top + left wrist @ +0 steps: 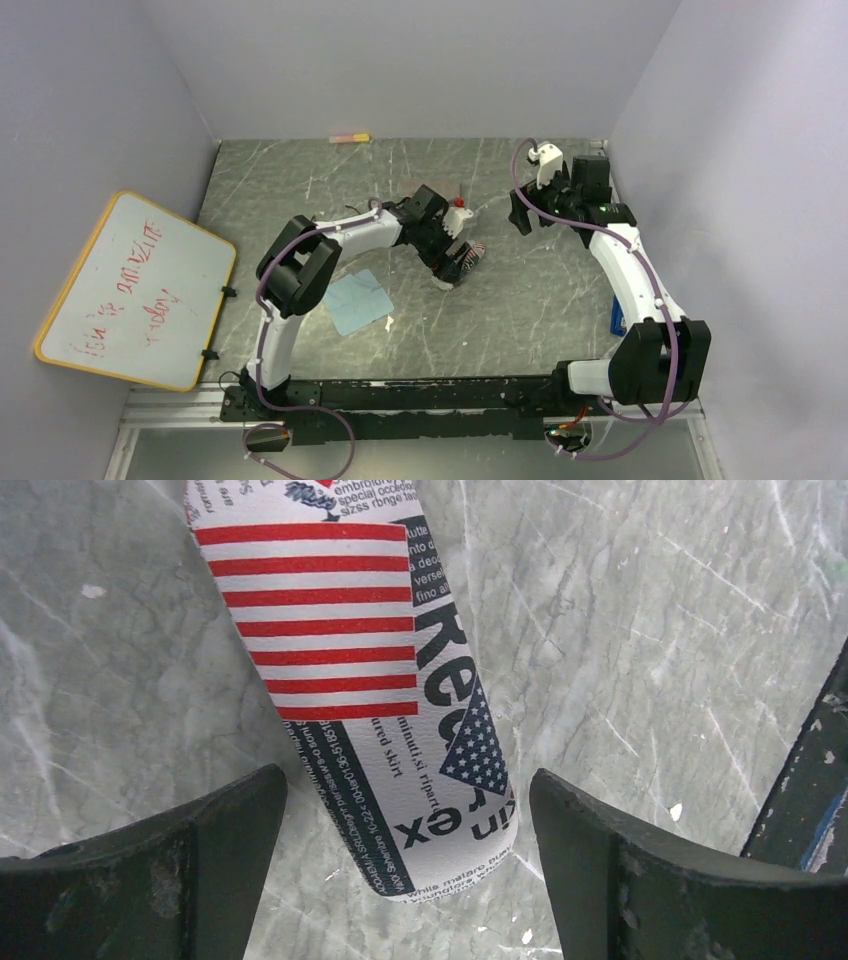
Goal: Organize the sunglasses
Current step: Pick up the sunglasses case from the center of the board.
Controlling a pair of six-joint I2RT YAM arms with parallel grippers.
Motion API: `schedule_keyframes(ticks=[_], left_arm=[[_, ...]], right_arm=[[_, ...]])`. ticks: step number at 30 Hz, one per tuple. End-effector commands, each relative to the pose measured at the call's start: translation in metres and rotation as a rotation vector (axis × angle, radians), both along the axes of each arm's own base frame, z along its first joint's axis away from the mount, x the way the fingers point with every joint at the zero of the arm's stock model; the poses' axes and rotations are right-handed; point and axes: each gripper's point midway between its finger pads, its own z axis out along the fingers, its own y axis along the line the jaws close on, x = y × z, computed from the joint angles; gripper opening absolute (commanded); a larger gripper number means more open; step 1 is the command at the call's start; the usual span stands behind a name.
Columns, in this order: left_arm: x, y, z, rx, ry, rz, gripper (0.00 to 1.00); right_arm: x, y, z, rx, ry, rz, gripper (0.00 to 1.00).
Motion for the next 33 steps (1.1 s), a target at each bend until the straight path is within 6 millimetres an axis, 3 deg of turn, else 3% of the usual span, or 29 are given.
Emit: schedule_keyframes(ticks=[1, 3, 5, 12, 17, 24, 27, 33], left_arm=[[-0.001, 0.004, -0.016, 0.082, -0.028, -0.017, 0.95], [0.001, 0.006, -0.017, 0.092, -0.037, -0.014, 0.87], [0.004, 0.006, -0.014, 0.094, -0.064, -0.014, 0.70], [0.014, 0.009, -0.001, 0.120, -0.157, -0.022, 0.42], [0.043, 0.025, 0.031, 0.173, -0.366, 0.040, 0.41], [0.081, 0.070, 0.110, 0.312, -0.869, 0.226, 0.40], [0.079, 0.088, 0.115, 0.401, -1.030, 0.252, 0.39], [0.056, 0.100, 0.086, 0.607, -1.268, 0.221, 0.35]], right_arm=[[0.002, 0.002, 0.008, 0.023, -0.029, -0.002, 1.00], [0.002, 0.003, 0.007, 0.029, -0.021, 0.001, 1.00], [0.003, 0.004, 0.004, 0.038, -0.011, 0.001, 1.00], [0.008, 0.010, -0.012, 0.081, 0.062, 0.003, 1.00], [0.014, 0.024, -0.020, 0.190, 0.155, 0.016, 1.00], [0.038, 0.046, -0.010, 0.408, 0.231, -0.001, 1.00], [0.049, 0.055, -0.007, 0.511, 0.245, -0.024, 1.00], [0.069, 0.055, 0.001, 0.575, 0.161, -0.076, 1.00]])
